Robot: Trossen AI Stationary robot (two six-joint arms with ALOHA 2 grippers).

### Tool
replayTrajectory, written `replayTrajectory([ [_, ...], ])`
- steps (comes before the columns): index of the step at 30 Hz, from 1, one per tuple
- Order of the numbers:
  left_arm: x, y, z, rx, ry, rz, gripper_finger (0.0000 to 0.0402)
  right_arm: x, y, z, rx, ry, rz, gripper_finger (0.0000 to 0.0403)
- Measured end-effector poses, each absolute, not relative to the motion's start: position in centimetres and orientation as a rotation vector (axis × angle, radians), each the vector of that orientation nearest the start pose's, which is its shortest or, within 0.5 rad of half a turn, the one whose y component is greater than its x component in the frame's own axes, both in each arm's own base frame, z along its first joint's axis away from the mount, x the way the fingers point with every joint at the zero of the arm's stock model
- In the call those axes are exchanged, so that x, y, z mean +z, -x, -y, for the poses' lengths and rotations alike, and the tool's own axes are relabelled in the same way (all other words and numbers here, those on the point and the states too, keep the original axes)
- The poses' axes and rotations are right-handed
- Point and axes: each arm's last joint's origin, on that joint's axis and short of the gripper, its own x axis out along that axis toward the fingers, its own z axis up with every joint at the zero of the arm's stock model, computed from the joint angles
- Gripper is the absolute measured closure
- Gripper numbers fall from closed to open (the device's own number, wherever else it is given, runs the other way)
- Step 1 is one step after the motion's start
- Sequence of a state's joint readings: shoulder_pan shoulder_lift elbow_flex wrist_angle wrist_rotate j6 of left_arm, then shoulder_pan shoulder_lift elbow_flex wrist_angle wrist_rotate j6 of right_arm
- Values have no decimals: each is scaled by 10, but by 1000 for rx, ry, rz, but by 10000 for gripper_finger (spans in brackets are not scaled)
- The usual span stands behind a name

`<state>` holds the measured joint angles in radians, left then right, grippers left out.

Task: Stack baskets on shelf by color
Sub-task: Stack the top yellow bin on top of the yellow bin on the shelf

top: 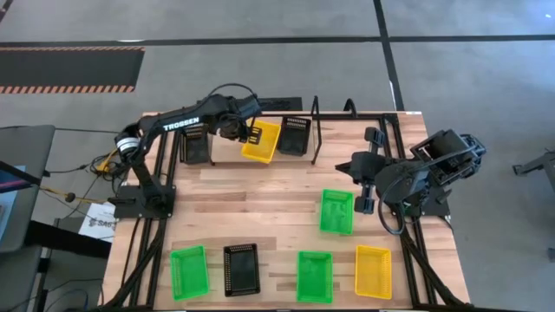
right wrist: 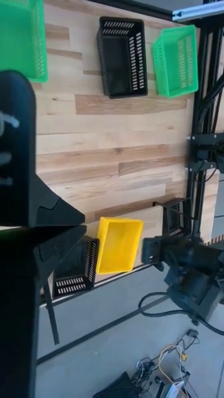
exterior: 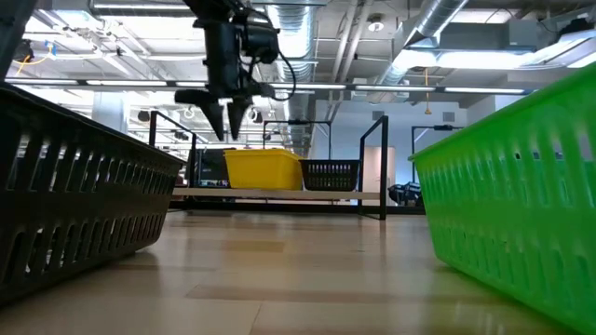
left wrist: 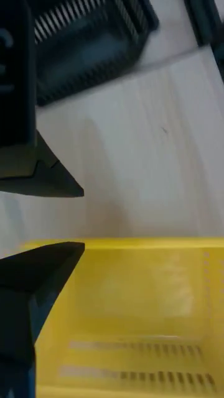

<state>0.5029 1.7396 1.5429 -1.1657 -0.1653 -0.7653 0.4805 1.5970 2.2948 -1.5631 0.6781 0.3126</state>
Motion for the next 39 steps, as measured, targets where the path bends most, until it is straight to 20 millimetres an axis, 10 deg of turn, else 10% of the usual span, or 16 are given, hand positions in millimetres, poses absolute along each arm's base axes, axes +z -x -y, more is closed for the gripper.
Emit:
replayTrajectory([
  [7,352,-279,-129,1073,660,-1105,304,495,-222,-85,-332,201,-717,400],
  [18,441,-216,-14,933,475,-766,313,448,-266,-61,-458,131,-832,402],
  [29,412,-173,30,729,376,-866,314,416,-337,-56,-371,-60,-499,399],
  [39,373,-132,34,772,384,-844,337,311,-421,-33,-393,-250,-705,400],
])
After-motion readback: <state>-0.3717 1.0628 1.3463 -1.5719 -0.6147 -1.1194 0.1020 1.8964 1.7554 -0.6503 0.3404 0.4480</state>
